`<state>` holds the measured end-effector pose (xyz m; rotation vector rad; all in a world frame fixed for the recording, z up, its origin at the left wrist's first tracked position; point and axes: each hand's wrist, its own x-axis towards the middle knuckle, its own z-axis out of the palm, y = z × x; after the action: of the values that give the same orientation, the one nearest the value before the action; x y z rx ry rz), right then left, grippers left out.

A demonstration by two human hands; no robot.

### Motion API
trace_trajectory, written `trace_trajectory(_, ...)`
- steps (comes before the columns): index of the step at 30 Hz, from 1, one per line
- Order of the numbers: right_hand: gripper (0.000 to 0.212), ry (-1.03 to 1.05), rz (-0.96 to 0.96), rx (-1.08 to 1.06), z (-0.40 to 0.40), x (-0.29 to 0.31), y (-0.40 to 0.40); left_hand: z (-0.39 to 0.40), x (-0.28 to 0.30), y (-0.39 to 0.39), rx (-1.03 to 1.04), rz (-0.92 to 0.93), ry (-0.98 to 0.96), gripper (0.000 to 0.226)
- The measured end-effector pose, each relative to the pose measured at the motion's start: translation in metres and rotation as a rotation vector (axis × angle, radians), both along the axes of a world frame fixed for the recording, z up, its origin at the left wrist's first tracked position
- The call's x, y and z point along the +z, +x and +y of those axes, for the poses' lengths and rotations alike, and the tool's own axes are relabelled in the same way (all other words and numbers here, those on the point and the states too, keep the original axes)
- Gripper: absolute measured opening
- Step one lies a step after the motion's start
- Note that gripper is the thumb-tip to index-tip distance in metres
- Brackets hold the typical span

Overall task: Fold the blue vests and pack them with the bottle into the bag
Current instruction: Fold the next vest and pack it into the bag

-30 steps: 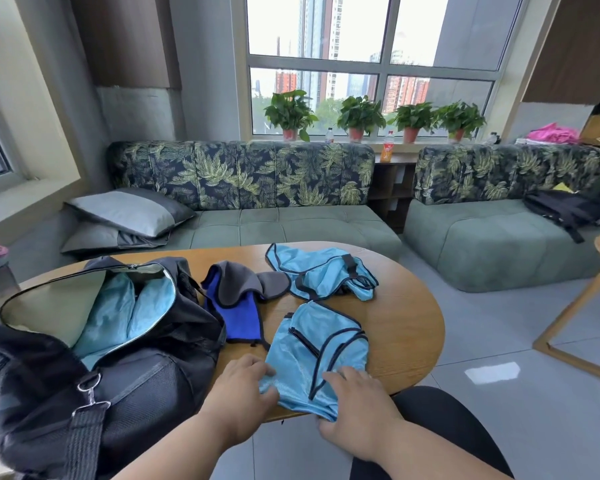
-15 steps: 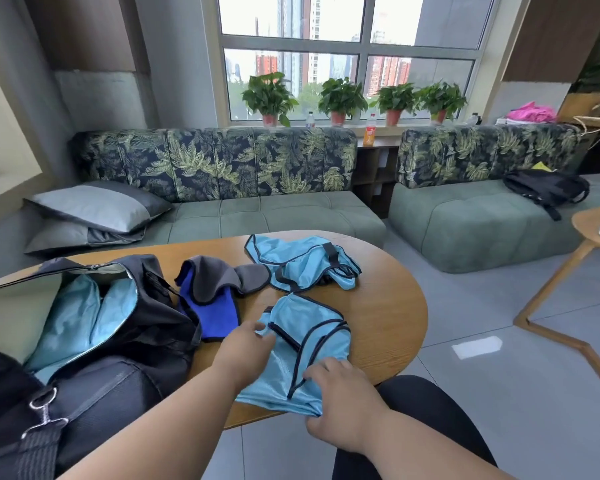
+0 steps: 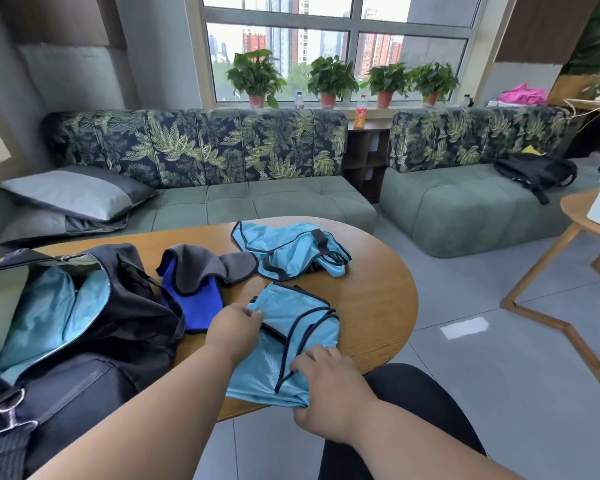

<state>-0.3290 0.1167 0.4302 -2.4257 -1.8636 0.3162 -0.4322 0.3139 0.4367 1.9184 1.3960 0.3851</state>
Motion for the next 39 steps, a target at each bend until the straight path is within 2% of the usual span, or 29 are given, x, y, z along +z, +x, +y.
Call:
trace_trajectory(3, 0.064, 0.004, -0.014, 0.021, 0.000, 0.000, 0.000, -0.004, 0.000, -0.011, 0.031, -0.015, -0.002, 0.026)
trace_trajectory(7, 0.065, 0.012, -0.013, 0.037, -0.001, -0.001, -0.001, -0.003, -0.002, -0.024, -0.015, 0.091, 0.004, 0.023)
trace_trajectory(10, 0.064, 0.024, -0.014, 0.045, -0.001, 0.002, -0.003, -0.010, 0.006, -0.030, -0.014, 0.011, 0.017, 0.027)
trace_trajectory(13, 0.054, 0.045, 0.017, 0.050, -0.002, 0.001, -0.001, -0.028, 0.014, -0.042, -0.148, -0.027, 0.109, 0.029)
trace_trajectory(15, 0.039, 0.078, 0.050, 0.043, -0.001, 0.002, 0.000, -0.038, 0.013, -0.057, -0.319, 0.056, 0.238, 0.026)
trace_trajectory(17, 0.016, 0.121, 0.071, 0.030, 0.001, 0.003, 0.000, -0.043, 0.009, -0.073, -0.454, 0.151, 0.302, 0.034)
trace_trajectory(18, 0.012, 0.139, 0.085, 0.014, 0.002, 0.005, 0.000, -0.045, 0.008, -0.079, -0.498, 0.174, 0.285, 0.045)
trace_trajectory(20, 0.017, 0.176, 0.130, -0.024, 0.004, 0.006, 0.000, -0.046, 0.005, -0.093, -0.562, 0.200, 0.215, 0.065)
trace_trajectory(22, 0.022, 0.210, 0.201, -0.062, 0.004, 0.008, 0.000, -0.046, 0.003, -0.103, -0.596, 0.245, 0.228, 0.064)
trace_trajectory(26, 0.024, 0.242, 0.348, -0.091, -0.001, 0.016, -0.004, -0.044, 0.006, -0.112, -0.537, 0.227, 0.275, 0.023)
trace_trajectory(29, 0.021, 0.277, 0.563, -0.105, -0.008, 0.023, -0.005, -0.046, 0.014, -0.111, -0.488, 0.121, 0.237, 0.016)
trace_trajectory(33, 0.027, 0.352, 1.011, -0.279, -0.009, 0.028, 0.003, -0.049, 0.030, -0.105, -0.427, -0.094, 0.164, 0.004)
trace_trajectory(36, 0.021, 0.367, 1.093, -0.430, -0.002, 0.026, 0.013, -0.043, 0.037, -0.093, -0.333, -0.168, 0.109, 0.021)
trace_trajectory(39, 0.022, 0.355, 1.000, -0.527, 0.012, 0.016, 0.021, -0.034, 0.035, -0.074, -0.246, -0.140, 0.087, 0.028)
